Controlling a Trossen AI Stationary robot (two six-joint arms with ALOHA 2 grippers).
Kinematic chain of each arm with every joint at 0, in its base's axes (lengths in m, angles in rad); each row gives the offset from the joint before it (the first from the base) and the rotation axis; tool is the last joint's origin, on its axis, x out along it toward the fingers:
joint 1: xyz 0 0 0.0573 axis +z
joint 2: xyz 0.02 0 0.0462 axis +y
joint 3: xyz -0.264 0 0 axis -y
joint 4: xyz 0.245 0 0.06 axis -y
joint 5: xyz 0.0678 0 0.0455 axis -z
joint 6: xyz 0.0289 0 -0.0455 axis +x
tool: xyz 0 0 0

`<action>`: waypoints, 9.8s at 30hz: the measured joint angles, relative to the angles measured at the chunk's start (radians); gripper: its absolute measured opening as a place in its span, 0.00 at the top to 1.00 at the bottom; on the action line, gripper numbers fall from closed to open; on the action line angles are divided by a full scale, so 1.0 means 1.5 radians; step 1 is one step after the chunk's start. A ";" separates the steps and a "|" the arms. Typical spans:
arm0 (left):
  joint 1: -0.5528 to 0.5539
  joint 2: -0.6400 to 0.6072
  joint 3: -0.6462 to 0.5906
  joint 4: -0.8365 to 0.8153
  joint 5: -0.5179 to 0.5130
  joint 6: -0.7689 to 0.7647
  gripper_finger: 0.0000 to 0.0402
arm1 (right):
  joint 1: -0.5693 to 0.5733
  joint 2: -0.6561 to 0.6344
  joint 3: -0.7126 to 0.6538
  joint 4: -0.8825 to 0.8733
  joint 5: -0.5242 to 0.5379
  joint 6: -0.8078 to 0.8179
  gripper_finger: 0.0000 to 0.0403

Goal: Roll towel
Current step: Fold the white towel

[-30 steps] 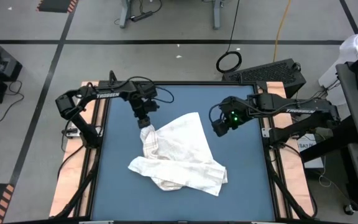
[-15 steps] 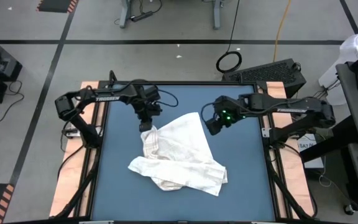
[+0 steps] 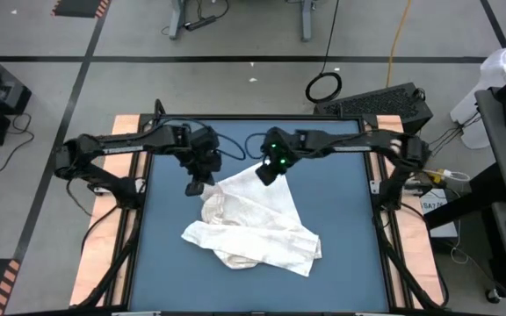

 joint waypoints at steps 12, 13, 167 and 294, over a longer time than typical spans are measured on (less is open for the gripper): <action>-0.079 -0.074 0.000 0.009 -0.080 0.137 1.00 | -0.031 0.146 0.000 -0.006 0.037 0.001 0.98; -0.077 -0.071 0.000 0.018 -0.095 0.148 1.00 | -0.038 0.148 0.000 -0.009 0.045 0.001 0.99; -0.217 -0.002 -0.173 0.176 -0.167 -0.296 1.00 | 0.599 -0.037 -0.272 0.250 0.314 0.097 0.49; -0.504 -0.251 -0.016 0.191 0.076 -0.750 1.00 | 0.604 -0.379 -0.247 0.276 0.071 0.524 1.00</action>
